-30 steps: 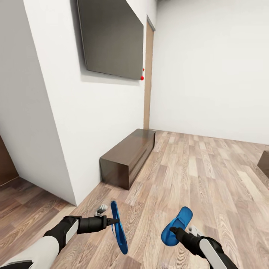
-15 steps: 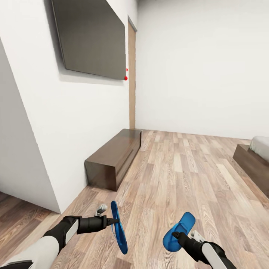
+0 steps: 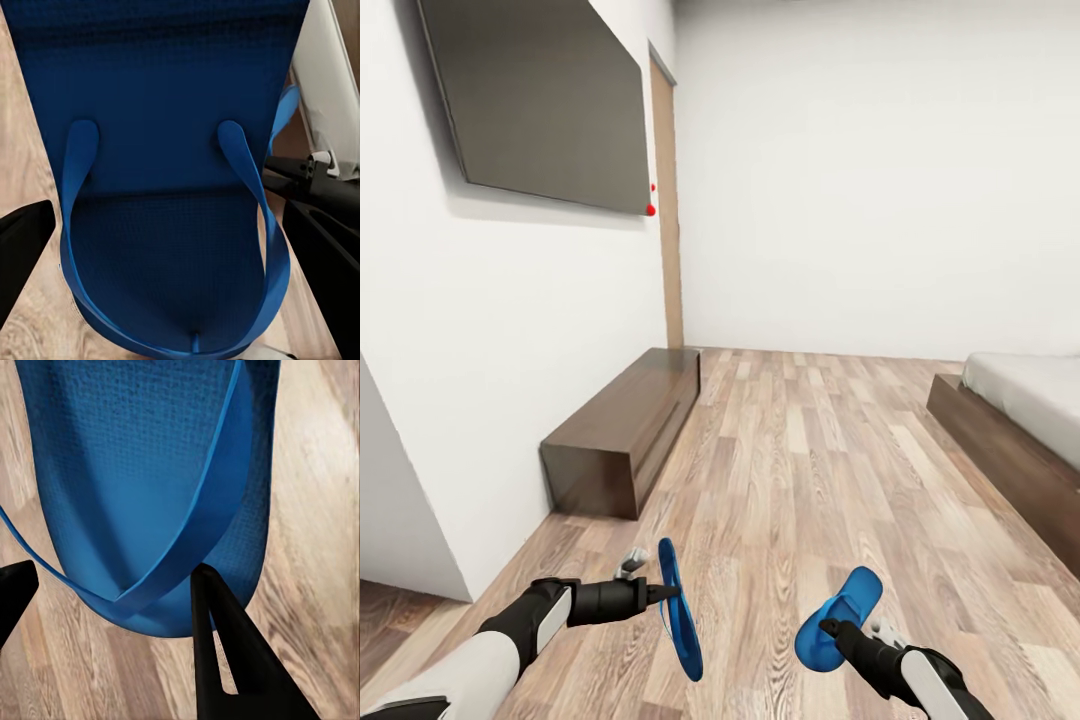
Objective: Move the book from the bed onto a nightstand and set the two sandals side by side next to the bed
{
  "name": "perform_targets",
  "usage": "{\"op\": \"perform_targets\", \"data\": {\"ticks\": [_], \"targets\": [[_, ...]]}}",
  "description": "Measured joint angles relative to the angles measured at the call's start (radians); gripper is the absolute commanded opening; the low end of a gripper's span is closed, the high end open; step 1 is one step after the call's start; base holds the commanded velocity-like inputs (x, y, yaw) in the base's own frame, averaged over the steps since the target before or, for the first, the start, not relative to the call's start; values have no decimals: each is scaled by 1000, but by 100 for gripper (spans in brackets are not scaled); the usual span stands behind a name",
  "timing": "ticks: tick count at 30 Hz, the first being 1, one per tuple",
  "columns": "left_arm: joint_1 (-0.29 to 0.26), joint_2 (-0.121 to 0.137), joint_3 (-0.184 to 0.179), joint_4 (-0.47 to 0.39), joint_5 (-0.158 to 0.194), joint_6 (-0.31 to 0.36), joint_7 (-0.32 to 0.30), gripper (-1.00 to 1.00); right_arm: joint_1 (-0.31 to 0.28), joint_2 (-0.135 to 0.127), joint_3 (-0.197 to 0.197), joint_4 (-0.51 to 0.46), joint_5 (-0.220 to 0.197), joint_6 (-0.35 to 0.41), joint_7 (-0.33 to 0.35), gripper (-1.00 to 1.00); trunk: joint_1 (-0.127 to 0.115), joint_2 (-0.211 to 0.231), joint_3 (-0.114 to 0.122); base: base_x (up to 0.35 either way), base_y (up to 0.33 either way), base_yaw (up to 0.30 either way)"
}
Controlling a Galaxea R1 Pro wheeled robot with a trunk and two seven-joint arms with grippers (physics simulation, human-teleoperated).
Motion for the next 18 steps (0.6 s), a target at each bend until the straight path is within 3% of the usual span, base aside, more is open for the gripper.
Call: {"op": "perform_targets", "data": {"ticks": [18], "targets": [[0, 0, 1, 0, 0, 0, 0, -100, 0, 0, 1, 0, 1, -1, 0, -100, 0, 0, 12, 0, 0, -266]]}}
